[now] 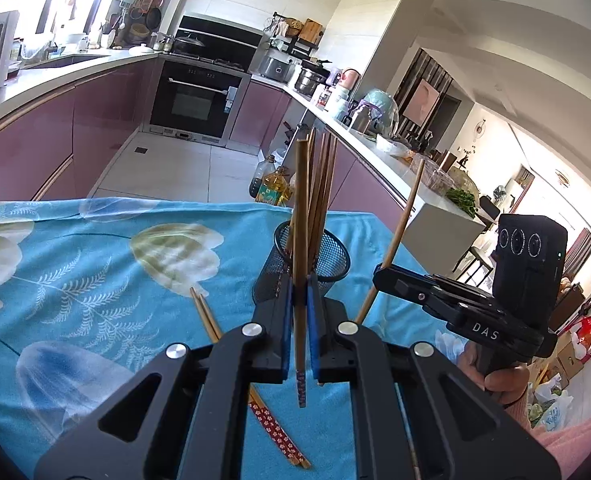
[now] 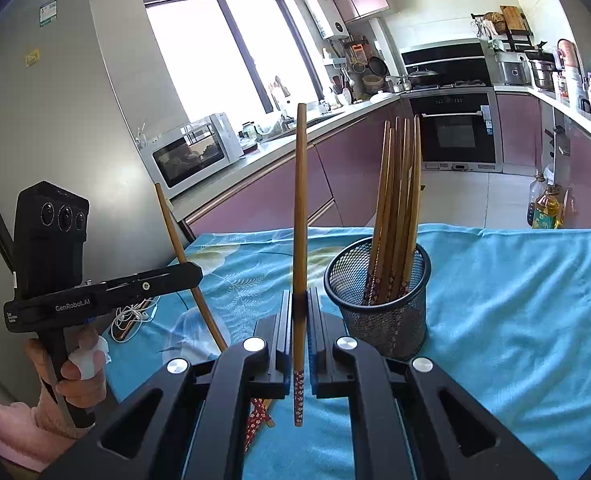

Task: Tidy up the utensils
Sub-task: 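Drop the chopstick into the mesh cup and open the right gripper, then move the right gripper back over the last two chopsticks, then lower the right gripper onto one chopstick and close on it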

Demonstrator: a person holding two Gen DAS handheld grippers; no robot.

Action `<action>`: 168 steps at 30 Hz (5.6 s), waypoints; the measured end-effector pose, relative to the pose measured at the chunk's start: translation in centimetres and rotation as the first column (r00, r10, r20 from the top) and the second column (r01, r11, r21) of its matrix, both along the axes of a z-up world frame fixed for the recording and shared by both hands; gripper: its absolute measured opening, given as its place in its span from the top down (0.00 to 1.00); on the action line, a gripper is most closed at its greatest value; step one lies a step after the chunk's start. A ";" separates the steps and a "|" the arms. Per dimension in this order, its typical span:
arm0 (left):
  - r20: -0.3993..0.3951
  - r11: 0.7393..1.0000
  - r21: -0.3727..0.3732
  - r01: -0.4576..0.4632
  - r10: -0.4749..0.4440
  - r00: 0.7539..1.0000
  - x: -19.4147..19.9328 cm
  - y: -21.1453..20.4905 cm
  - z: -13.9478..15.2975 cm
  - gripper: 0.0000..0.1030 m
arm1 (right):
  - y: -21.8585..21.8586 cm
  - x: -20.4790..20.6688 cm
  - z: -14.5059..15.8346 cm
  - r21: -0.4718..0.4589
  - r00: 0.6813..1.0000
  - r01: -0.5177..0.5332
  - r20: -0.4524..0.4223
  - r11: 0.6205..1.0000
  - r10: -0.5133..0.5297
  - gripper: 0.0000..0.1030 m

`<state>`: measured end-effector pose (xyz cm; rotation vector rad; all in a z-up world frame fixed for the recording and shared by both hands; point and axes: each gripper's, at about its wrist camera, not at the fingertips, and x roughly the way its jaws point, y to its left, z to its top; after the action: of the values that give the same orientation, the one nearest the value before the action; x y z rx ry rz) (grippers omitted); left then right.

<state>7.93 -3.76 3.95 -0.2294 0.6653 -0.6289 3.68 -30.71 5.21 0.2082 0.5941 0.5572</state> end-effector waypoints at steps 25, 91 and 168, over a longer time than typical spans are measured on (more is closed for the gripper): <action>0.165 1.000 -0.013 0.003 -0.001 0.986 4.3 -4.0 6.9 0.93 | -1.9 2.9 6.6 -0.004 0.987 0.056 0.151 0.998 -0.055 0.94; 0.157 0.952 0.262 -0.159 0.120 0.980 4.1 -2.4 -1.0 0.43 | 2.6 1.3 0.6 -0.132 0.997 -0.042 0.057 0.990 0.050 0.58; -0.167 0.915 0.404 0.007 0.066 0.984 3.8 -2.7 -12.2 0.79 | 8.3 1.7 -10.1 -0.294 0.971 -0.080 -0.238 0.952 0.008 0.68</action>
<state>11.72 -6.44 -8.23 0.0916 0.9463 -0.4310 5.42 -22.36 -4.86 -0.0308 0.9077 0.4806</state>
